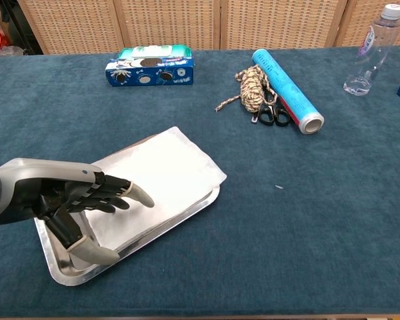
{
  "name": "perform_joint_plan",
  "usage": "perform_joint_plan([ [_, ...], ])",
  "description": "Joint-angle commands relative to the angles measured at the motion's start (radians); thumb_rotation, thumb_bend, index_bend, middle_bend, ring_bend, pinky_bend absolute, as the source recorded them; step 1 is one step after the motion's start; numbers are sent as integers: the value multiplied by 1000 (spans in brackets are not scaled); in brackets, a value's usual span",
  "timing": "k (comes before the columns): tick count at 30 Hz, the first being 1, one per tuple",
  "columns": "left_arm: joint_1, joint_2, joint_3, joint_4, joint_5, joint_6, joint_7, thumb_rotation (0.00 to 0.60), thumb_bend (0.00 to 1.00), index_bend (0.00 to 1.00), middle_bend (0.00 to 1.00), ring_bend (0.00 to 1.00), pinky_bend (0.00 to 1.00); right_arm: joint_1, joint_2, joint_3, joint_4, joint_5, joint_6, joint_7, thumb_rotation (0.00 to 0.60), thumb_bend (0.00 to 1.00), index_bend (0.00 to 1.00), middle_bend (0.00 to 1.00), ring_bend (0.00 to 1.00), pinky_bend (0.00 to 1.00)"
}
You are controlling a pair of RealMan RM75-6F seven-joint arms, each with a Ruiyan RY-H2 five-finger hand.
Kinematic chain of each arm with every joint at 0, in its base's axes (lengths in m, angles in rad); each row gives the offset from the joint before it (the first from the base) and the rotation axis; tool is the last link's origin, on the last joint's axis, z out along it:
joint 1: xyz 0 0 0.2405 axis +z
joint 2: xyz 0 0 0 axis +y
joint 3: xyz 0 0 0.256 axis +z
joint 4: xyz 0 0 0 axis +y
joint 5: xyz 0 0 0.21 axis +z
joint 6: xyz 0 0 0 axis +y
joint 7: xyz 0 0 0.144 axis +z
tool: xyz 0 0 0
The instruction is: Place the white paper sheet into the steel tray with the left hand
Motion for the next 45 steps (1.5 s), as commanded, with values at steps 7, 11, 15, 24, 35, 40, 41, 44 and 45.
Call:
perform_joint_plan([
  [7,3,6,15,-14,14,6,5,600,227,176,0,0,0,-1,1,1,1,0,2,5,600,0,42,0,0,0],
  [11,4,20,26,-25,20,10,13,600,227,176,0,0,0,-2,0,0,2,-1,3,4,600,0,43,0,0,0],
  [15,3,40,37,-36,23,15,23,600,228,176,0,0,0,-2,0,0,1,-1,3,3,600,0,43,0,0,0],
  [24,7,62,34,-39,31,17,15,600,228,176,0,0,0,0,-3,-1,1,-4,1,-5,600,0,42,0,0,0],
  [35,37,100,13,-90,121,33,-4,600,226,168,0,0,0,-1,-4,2,5,-1,3,0,600,0,42,0,0,0],
  [40,73,151,-12,-134,207,83,-17,600,225,161,0,0,0,-1,-4,1,6,-3,5,1,600,0,43,0,0,0],
  [41,83,159,-16,-141,223,93,-25,600,225,160,0,0,0,-1,-5,1,6,-3,4,1,600,0,43,0,0,0],
  [44,121,195,-37,-164,288,116,-69,600,225,157,0,0,0,0,-4,1,6,-2,2,0,600,0,43,0,0,0],
  [45,138,211,-46,-168,316,125,-94,600,225,157,0,0,0,0,-4,1,6,-2,2,0,600,0,43,0,0,0],
])
